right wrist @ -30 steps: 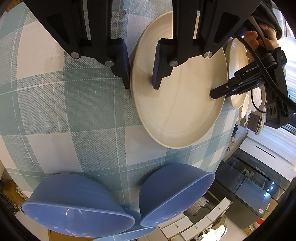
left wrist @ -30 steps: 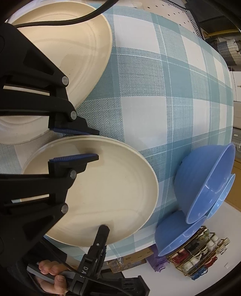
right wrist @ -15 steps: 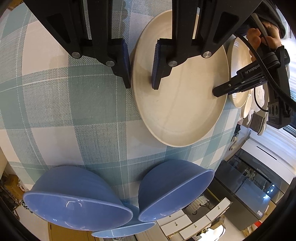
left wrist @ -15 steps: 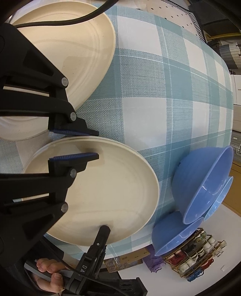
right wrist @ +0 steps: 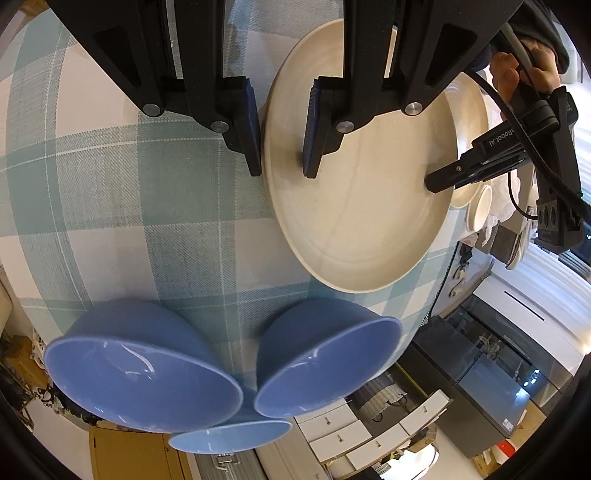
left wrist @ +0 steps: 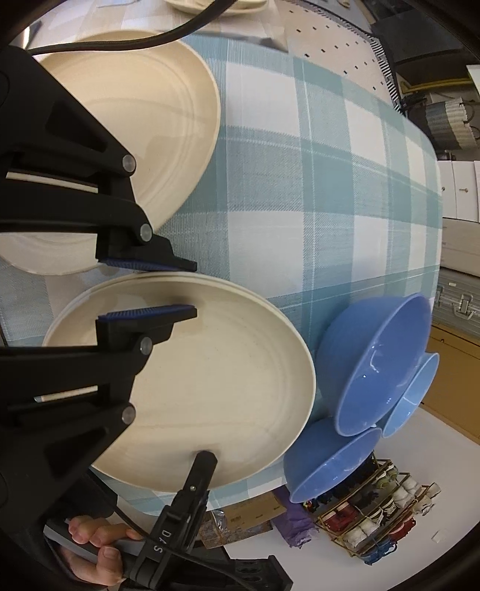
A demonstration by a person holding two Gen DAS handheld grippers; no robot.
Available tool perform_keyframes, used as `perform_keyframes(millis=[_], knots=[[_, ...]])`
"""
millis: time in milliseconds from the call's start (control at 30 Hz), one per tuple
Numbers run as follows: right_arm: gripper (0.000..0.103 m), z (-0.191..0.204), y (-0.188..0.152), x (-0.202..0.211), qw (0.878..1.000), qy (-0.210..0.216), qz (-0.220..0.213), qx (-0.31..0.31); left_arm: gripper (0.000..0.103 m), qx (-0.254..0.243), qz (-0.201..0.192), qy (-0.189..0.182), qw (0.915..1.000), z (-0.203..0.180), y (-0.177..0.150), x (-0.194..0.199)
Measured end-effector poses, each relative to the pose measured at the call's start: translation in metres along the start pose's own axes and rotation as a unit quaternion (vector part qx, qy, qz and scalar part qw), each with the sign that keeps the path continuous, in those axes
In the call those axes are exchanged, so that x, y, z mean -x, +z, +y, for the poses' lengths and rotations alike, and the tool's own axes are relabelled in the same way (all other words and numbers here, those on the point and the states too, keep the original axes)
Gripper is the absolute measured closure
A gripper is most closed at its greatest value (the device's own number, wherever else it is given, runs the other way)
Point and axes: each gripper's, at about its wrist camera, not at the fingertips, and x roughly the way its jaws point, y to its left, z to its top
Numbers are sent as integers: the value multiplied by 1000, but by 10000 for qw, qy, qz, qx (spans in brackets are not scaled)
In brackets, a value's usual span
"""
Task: Organize plates and bowls
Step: 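Lift the cream plate with both grippers and carry it toward the side-table plate stack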
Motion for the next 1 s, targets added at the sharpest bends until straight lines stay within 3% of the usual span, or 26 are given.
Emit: perform_keyframes(millis=[500, 1000], knots=[[81, 32, 5, 11, 9992, 293, 0, 270, 89, 238, -250, 353, 9988, 16, -8, 47], [81, 111, 3, -21, 9935, 670, 281, 874, 89, 883, -423, 824, 9918, 100, -46, 99]])
